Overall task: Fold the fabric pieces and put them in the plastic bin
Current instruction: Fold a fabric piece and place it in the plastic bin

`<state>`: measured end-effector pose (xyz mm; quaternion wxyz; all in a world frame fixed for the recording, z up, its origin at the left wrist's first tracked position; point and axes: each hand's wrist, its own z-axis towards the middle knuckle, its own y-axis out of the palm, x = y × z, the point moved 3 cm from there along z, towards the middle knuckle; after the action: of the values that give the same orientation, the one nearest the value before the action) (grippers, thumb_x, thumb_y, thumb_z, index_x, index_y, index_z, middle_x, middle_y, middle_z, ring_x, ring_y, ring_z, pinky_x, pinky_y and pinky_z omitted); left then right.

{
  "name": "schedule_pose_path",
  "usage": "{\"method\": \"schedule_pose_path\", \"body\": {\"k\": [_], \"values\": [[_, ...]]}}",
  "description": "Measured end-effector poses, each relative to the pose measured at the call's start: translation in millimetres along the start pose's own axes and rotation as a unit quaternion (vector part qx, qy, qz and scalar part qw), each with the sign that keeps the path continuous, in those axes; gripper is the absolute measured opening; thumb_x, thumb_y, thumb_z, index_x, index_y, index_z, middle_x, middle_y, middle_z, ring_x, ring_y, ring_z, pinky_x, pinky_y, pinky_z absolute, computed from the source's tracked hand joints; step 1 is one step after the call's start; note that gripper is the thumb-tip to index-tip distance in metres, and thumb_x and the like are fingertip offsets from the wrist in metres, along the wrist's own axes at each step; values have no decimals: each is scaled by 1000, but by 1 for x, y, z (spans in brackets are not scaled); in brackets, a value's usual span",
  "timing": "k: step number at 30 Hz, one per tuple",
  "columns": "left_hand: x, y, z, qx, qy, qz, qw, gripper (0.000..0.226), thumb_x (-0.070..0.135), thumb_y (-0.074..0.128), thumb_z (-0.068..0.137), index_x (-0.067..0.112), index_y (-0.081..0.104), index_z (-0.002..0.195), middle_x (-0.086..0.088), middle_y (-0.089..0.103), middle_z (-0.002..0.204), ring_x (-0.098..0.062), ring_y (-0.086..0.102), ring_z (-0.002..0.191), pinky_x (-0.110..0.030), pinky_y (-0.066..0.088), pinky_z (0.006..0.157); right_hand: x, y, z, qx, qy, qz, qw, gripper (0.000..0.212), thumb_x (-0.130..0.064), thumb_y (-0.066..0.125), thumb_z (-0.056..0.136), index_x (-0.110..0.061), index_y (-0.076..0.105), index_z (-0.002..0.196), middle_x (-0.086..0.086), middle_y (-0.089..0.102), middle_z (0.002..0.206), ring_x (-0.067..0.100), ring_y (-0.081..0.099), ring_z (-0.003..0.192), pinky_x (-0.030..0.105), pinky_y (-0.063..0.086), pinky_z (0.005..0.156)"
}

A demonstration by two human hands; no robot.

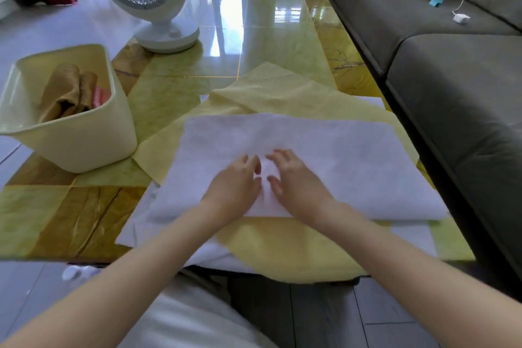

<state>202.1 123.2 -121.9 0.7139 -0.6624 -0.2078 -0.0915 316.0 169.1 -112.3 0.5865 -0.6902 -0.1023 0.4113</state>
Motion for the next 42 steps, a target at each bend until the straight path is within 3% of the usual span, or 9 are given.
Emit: {"method": "schedule_pose_path", "body": {"k": [8,14,18,20,23,26,32,37,42], "values": [[-19,11,-55,-55,49,133,988,39,46,53,87,19,49,115,0,43,119,-21,40,114,-31,31,87,2,32,-60,-63,3,-147,987,60,-44,41,96,-13,28,145,6,22,155,21,20,143,32,17,115],[-32,-6,-58,-5,38,144,989,27,7,46,90,16,56,112,-2,57,111,-24,55,105,-28,37,79,33,10,-71,20,37,-196,980,40,-2,41,89,-11,49,127,4,49,134,23,45,125,28,35,98],[-30,-21,-65,10,32,190,981,29,0,44,85,21,61,94,0,65,94,-23,58,93,-26,33,72,44,-9,-83,35,67,-212,974,38,-3,41,89,-17,54,122,3,60,123,24,55,114,33,45,90],[-30,-27,-73,-20,16,179,984,27,-2,43,83,19,59,82,-4,63,86,-26,57,89,-28,36,69,44,-17,-93,64,61,-194,977,31,-12,42,93,-21,59,118,3,68,109,27,63,100,36,50,78],[-28,-32,-88,-97,-25,139,985,32,3,42,86,17,40,58,-1,48,67,-27,50,75,-31,38,64,41,-19,-111,133,0,-200,971,7,-20,61,88,-17,67,86,3,65,60,28,61,52,30,38,45],[-26,-35,-92,-164,-43,131,977,35,5,42,86,17,35,54,3,41,60,-24,45,73,-27,33,66,42,-17,-120,140,-45,-201,968,20,-18,76,75,-15,60,65,1,52,40,24,48,32,22,25,36],[-31,-53,-77,-203,-58,130,969,40,7,43,90,16,30,54,0,32,57,-16,30,57,-26,21,52,48,-41,-105,56,-20,-224,973,37,-47,41,96,-15,55,83,1,59,66,22,57,63,30,31,50],[-47,-64,-47,-125,-94,114,981,44,6,45,90,17,25,52,-1,27,57,-20,24,56,-29,18,55,65,-78,-63,31,47,-347,936,26,-39,36,100,-19,48,90,7,66,98,28,62,92,29,31,61],[-49,-64,-21,-44,-125,109,985,35,6,44,90,10,42,55,-26,49,74,-40,53,75,-39,44,67,85,-80,-21,0,122,-403,907,19,-20,39,100,-13,54,111,7,62,111,26,59,103,30,36,70]]}}
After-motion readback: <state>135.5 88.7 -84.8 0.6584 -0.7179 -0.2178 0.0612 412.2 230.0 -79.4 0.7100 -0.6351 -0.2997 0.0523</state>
